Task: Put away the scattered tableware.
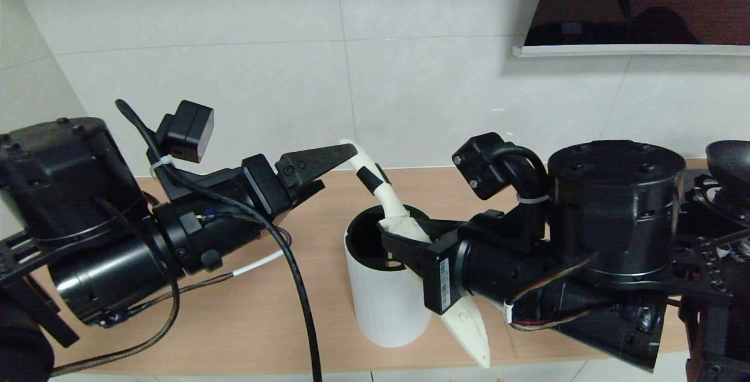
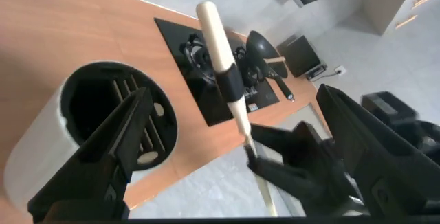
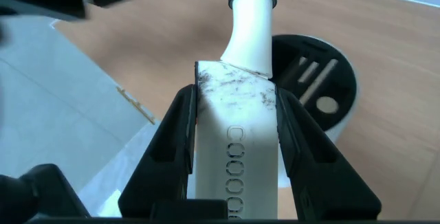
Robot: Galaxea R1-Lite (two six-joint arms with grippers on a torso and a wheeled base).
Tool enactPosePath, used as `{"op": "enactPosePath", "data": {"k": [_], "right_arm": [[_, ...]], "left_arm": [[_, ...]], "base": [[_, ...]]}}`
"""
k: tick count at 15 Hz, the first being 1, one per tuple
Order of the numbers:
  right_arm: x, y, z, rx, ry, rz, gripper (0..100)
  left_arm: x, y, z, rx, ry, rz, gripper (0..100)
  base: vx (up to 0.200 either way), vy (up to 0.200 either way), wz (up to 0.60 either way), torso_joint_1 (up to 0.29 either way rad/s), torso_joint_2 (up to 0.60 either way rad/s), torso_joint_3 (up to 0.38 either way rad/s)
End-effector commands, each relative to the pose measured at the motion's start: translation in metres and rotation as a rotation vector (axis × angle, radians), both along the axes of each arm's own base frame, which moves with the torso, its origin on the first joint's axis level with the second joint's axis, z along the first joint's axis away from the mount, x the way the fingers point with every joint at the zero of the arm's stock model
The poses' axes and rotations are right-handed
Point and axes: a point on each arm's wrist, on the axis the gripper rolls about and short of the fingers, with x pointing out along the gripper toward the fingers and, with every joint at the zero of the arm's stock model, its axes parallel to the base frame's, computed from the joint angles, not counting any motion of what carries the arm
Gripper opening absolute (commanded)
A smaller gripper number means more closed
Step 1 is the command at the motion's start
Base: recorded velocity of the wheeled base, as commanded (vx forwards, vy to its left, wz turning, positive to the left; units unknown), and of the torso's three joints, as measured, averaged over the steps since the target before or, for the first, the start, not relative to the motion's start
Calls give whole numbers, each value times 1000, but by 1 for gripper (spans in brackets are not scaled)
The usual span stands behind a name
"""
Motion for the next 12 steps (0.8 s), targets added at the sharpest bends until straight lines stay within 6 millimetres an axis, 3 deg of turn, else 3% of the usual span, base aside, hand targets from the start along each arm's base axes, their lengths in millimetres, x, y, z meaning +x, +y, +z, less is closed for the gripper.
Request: {"op": "enactPosePath", "data": {"k": [1, 12], "right_arm": [[-1, 6, -6, -13, 15, 11, 0], [-10, 15, -7, 20, 15, 49, 0]], "left_arm": [[3, -7, -8, 11, 19, -10, 100], [7, -21, -25, 10, 14, -44, 100]], "base": [[0, 0, 0, 0, 0, 0], [0, 0, 0, 0, 0, 0]]}}
